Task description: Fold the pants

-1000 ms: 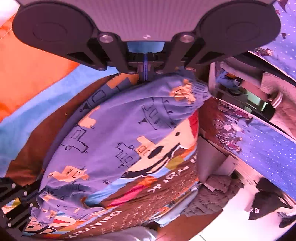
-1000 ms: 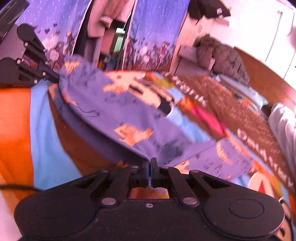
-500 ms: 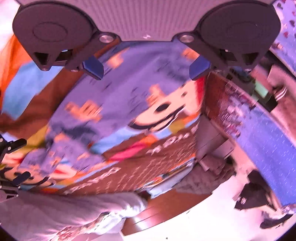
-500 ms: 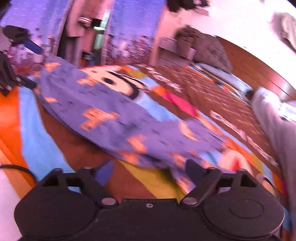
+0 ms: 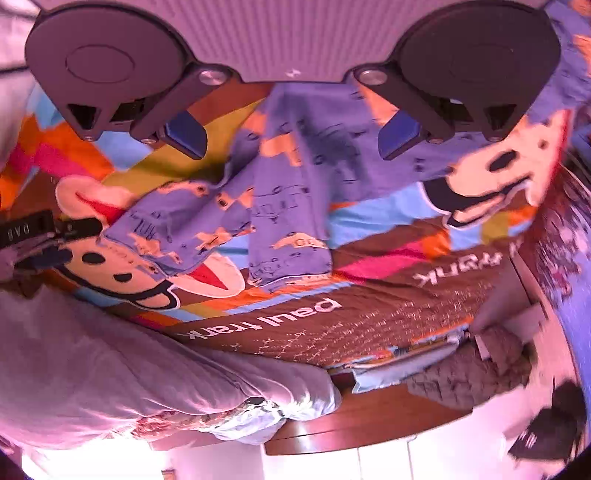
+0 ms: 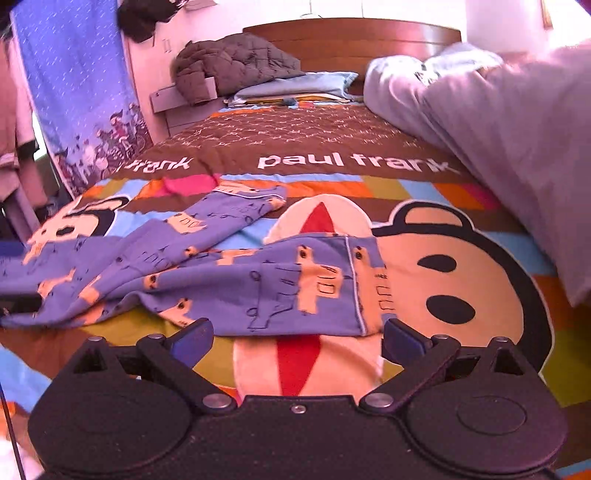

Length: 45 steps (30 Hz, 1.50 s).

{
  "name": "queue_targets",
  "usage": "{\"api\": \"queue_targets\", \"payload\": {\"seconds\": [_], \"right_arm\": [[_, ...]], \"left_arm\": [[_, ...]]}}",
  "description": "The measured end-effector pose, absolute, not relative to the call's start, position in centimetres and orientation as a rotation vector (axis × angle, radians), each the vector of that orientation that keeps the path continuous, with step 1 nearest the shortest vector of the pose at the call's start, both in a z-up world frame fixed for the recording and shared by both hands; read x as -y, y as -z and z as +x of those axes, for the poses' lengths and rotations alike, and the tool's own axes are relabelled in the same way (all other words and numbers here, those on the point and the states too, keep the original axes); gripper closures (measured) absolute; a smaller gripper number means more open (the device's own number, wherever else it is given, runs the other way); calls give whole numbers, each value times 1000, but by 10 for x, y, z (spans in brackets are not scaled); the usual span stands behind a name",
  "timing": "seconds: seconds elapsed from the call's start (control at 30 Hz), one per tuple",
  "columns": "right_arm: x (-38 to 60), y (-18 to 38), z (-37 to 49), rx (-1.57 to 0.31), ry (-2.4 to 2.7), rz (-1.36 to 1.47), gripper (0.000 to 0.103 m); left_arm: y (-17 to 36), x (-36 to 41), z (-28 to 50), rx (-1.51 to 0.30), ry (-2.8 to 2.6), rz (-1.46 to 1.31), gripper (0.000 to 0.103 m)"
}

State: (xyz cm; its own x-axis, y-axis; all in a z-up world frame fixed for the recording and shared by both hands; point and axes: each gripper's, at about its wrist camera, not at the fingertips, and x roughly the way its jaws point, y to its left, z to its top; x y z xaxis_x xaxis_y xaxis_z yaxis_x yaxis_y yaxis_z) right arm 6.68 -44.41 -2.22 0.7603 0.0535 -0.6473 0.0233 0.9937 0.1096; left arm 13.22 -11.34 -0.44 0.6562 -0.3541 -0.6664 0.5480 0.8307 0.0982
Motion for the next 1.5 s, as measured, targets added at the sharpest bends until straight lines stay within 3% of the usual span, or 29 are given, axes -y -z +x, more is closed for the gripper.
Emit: {"api": "queue_targets", "payload": {"seconds": [0.23,0.5,0.73,0.87,1.07,1.27,1.5], "right_arm": [[452,25,75,-715,-45,172,3],[456,8,59,-591,36,29,7],[466,-8,65,-562,5,107,10],[444,-21,110,-625,-98,74,19],[390,-29,217,-691,-233,18,30],[324,-2,324,-844,-263,-4,39],[275,25,383,-975,-187,-55,52]], "left_arm": [[16,125,153,-704,594,106,9],[40,128,199,-810,522,8,32],[58,107,208,-849,517,-141,33],[77,76,205,-817,572,-345,36],[87,53,222,-859,578,-511,58],[97,47,230,-896,556,-567,84],[99,48,233,-901,549,-569,90]]}}
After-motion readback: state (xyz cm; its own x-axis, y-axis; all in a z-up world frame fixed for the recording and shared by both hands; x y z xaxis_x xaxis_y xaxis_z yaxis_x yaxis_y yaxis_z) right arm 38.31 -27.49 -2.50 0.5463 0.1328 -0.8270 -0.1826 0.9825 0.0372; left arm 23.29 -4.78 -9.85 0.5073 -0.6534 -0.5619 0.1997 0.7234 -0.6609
